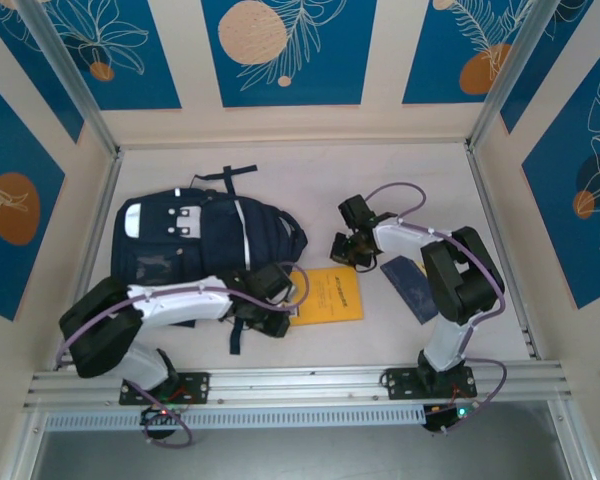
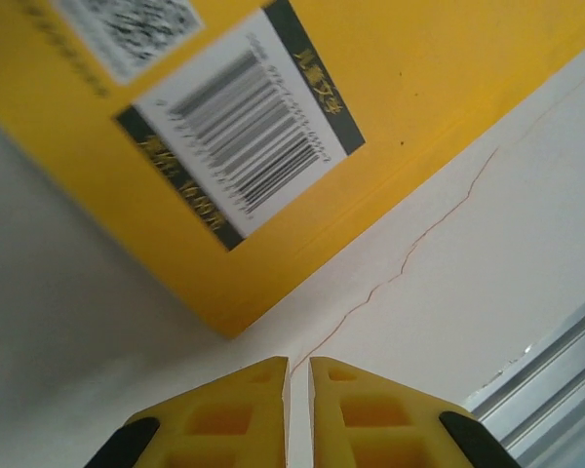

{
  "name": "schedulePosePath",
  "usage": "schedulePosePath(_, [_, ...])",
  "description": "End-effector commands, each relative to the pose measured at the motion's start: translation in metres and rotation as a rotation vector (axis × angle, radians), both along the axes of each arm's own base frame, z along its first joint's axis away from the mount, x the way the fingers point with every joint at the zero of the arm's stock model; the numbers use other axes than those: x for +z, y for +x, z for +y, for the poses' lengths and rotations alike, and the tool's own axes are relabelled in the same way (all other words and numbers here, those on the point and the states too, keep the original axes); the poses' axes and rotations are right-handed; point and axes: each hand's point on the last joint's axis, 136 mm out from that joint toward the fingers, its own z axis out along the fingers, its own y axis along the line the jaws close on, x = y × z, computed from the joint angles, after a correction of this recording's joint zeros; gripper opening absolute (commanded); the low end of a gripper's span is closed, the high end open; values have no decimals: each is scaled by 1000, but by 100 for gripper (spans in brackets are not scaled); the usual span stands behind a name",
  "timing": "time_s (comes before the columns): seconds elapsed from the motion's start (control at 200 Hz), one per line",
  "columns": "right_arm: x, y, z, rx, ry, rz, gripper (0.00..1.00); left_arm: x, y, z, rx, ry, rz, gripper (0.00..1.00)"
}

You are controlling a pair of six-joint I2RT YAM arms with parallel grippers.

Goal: Pack the student bag
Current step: Rotate the book at the bottom-center of the table.

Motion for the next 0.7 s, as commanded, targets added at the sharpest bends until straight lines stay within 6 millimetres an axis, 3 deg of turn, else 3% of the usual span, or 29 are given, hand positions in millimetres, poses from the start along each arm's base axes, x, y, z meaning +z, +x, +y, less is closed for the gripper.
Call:
schedulePosePath(0.0, [-5, -24, -7, 23, -14, 40, 2, 2, 2, -19, -44, -33, -7, 14])
schedulePosePath(0.21, [-7, -50, -19, -2, 3, 31, 3, -8, 19, -22, -11, 31, -59, 21])
schedulePosePath(0.515, [0, -100, -25, -27, 72, 26, 5, -1, 55, -59, -37, 51, -118, 29])
schedulePosePath(0.695, [7, -128, -20, -13, 147, 38, 11, 5, 76, -70, -22, 41, -132, 38])
